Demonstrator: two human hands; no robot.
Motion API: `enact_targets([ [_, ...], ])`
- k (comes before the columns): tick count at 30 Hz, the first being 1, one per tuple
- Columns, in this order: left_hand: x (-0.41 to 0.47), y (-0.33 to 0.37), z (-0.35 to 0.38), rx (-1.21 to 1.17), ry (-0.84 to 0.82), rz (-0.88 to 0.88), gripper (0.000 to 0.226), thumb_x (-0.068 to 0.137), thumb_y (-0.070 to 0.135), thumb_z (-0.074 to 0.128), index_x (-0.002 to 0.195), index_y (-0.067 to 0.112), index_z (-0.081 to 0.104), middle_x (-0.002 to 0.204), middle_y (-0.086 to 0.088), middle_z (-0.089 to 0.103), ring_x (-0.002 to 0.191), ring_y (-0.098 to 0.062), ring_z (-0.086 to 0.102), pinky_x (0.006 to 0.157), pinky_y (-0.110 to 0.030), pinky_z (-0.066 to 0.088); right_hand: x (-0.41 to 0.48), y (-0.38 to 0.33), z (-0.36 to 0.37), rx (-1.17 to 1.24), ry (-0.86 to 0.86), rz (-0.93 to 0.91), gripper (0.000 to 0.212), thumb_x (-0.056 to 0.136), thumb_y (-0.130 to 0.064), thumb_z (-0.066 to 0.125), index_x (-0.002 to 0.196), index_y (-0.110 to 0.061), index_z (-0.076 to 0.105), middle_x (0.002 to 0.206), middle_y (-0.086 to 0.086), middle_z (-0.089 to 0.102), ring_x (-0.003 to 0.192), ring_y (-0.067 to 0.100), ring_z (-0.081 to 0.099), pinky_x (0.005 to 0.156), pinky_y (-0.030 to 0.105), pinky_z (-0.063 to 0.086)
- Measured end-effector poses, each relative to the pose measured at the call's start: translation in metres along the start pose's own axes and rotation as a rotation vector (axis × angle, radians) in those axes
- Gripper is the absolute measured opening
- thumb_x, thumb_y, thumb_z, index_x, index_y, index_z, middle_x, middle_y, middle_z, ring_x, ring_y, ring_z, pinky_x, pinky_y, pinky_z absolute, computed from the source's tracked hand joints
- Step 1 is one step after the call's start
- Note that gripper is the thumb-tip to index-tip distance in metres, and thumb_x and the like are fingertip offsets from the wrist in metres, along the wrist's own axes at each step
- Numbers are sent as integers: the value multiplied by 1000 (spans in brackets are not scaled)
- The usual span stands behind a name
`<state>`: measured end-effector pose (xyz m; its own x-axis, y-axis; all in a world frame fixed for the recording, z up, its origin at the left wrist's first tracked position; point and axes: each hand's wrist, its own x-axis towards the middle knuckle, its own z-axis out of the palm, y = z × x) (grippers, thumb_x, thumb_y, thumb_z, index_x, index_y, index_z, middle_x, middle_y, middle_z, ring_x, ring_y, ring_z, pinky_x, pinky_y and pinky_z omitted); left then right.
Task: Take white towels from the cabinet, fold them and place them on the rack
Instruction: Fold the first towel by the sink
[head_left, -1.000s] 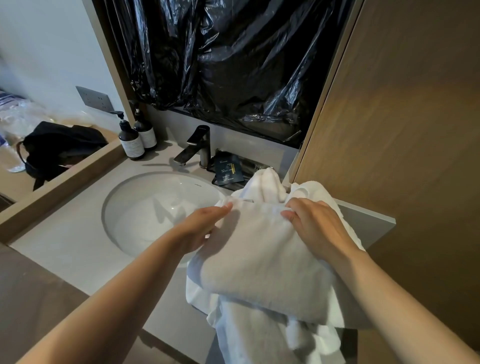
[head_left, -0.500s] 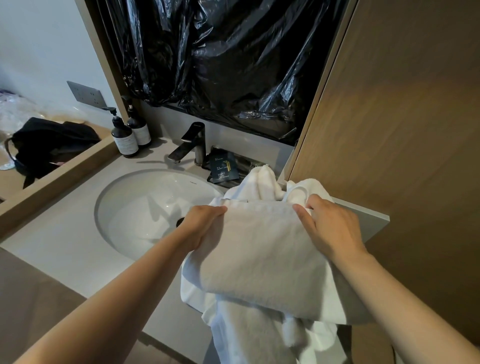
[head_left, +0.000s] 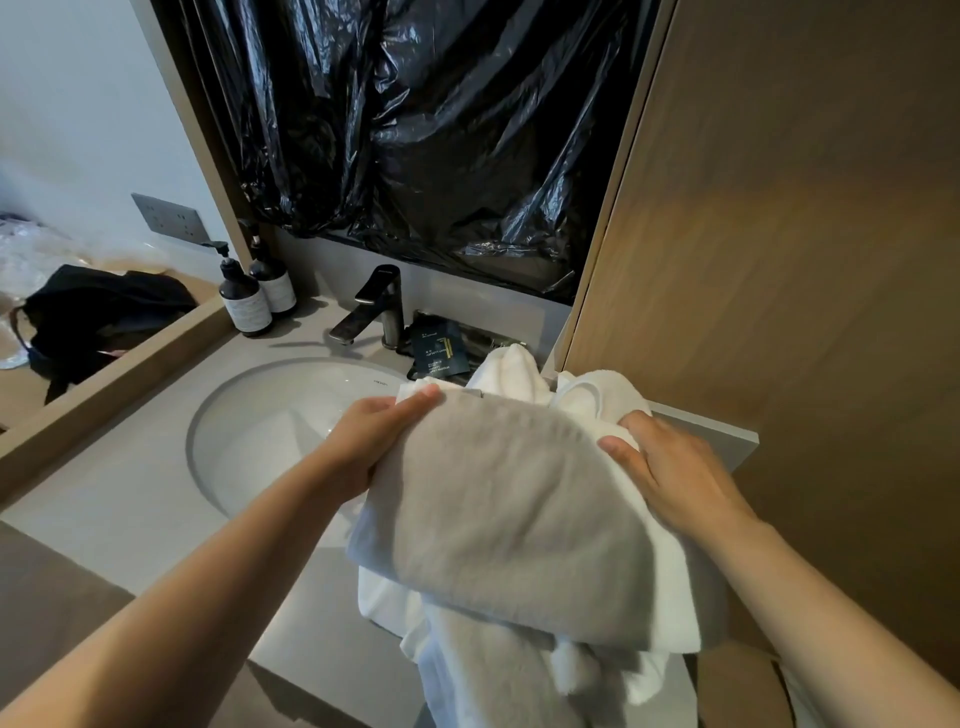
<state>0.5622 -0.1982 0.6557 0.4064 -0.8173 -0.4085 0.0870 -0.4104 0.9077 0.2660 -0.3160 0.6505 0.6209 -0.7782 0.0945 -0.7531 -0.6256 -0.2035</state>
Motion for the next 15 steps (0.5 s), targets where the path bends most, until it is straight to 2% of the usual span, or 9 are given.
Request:
enact_targets([
  [1, -1, 5, 0, 11, 25, 80, 33, 83, 45, 69, 73, 14, 75, 76, -9, 74, 68, -21, 69, 57, -25, 53, -2, 0, -4, -34, 8, -18, 65, 86, -69, 13, 102, -18, 52, 94, 5, 63, 84, 30, 60, 66, 37, 43],
  [3, -3, 15, -1, 46, 71, 231, 28, 91, 38, 63, 79, 15, 73, 77, -12, 71, 71, -23, 65, 63, -29, 51, -5, 2, -13, -57, 39, -86, 66, 85, -73, 13, 98, -22, 52, 89, 1, 63, 79, 26, 61, 64, 36, 45],
  [6, -10, 36, -3, 113, 128, 393, 28, 95, 35, 59, 91, 11, 71, 86, -20, 71, 68, -19, 63, 62, -28, 49, -7, 4, -32, -23, 55, -181, 55, 84, -80, 24, 82, -29, 44, 71, -10, 55, 64, 18, 55, 54, 34, 37],
  [7, -12, 42, -3, 129, 138, 433, 27, 96, 34, 58, 92, 10, 71, 88, -21, 71, 69, -23, 64, 64, -32, 52, -7, 5, -39, 1, 44, -175, 54, 82, -83, 28, 79, -31, 44, 67, -12, 53, 62, 14, 54, 52, 33, 36],
  [9, -16, 54, -5, 161, 152, 482, 31, 96, 34, 57, 95, 5, 68, 96, -27, 68, 81, -41, 66, 79, -49, 55, -8, 6, -55, 57, 9, -110, 51, 76, -84, 39, 76, -35, 48, 66, -11, 56, 62, 8, 54, 53, 32, 39],
  [11, -21, 64, -8, 202, 157, 518, 38, 96, 36, 55, 98, 0, 65, 97, -30, 66, 84, -45, 65, 83, -56, 52, -8, 5, -73, 53, 18, -73, 51, 72, -83, 46, 76, -32, 54, 66, -9, 58, 61, 7, 54, 53, 32, 41],
  [13, -27, 79, -11, 227, 144, 588, 42, 95, 37, 53, 99, -4, 61, 87, -30, 64, 72, -42, 59, 72, -52, 52, -5, 0, -97, -11, 124, -98, 53, 71, -82, 43, 70, -29, 49, 60, -9, 52, 57, 10, 51, 48, 31, 34],
  [15, -34, 96, -12, 175, 160, 681, 28, 96, 34, 54, 96, 8, 64, 84, -16, 65, 74, -34, 61, 71, -45, 50, -2, -7, -125, -65, 275, -167, 47, 75, -78, 38, 65, -32, 38, 57, -11, 44, 55, 13, 47, 46, 29, 26],
])
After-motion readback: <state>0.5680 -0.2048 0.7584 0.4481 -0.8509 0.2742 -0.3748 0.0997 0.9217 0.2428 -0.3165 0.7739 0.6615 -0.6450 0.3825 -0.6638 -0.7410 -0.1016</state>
